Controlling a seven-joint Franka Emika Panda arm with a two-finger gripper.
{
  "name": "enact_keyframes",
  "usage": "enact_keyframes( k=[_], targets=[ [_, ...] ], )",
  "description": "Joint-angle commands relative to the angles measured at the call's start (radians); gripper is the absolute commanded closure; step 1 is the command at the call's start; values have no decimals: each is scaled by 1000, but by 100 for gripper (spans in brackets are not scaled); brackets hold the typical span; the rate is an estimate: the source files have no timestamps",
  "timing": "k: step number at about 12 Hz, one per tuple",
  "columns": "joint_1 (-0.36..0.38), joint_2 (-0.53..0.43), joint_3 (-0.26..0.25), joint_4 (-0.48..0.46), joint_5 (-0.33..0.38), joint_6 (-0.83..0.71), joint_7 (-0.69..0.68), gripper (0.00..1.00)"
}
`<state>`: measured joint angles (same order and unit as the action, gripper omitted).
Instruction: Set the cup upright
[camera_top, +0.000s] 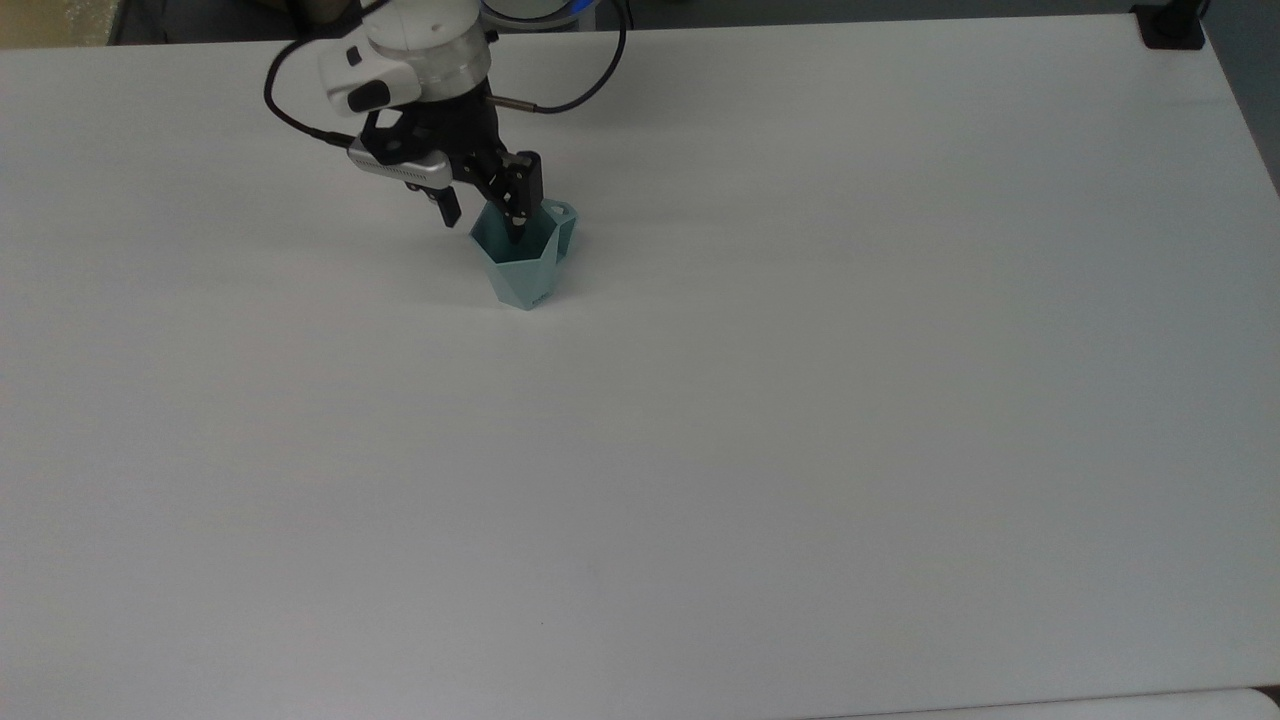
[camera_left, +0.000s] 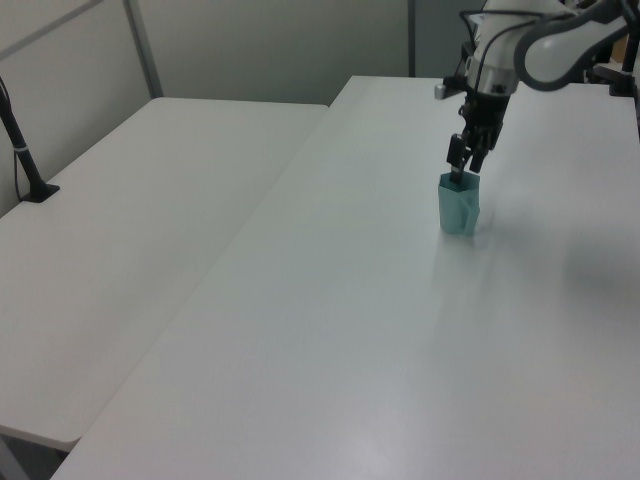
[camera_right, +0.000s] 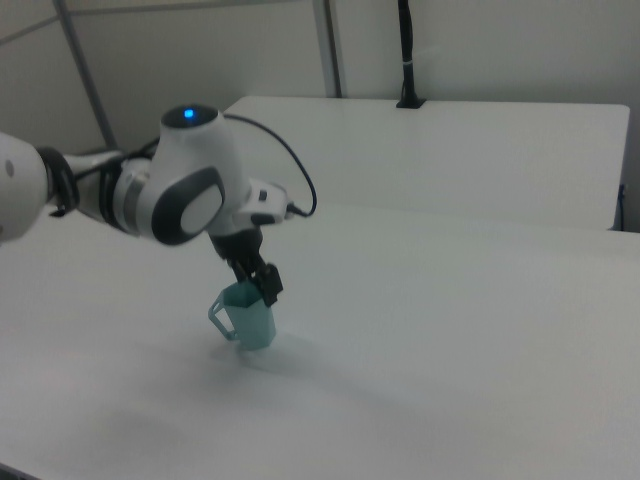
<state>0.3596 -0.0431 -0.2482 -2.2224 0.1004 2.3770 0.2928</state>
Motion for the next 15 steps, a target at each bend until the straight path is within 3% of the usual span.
enact_keyframes(
  k=[1, 3, 5, 7, 9, 10, 15],
  targets=[
    [-8, -21, -23, 252, 27, -279, -6, 0],
    [-24, -24, -28, 344, 18, -332, -26, 0],
    [-24, -46, -28, 363, -7, -401, -93, 0],
    [-22, -57, -28, 374, -106, -476, -167, 0],
    [-24, -57, -28, 438, -159, -641, -275, 0],
    [-25, -57, -29, 452, -162, -682, -343, 0],
    [-28, -69, -29, 455, -162, -677, -334, 0]
  ],
)
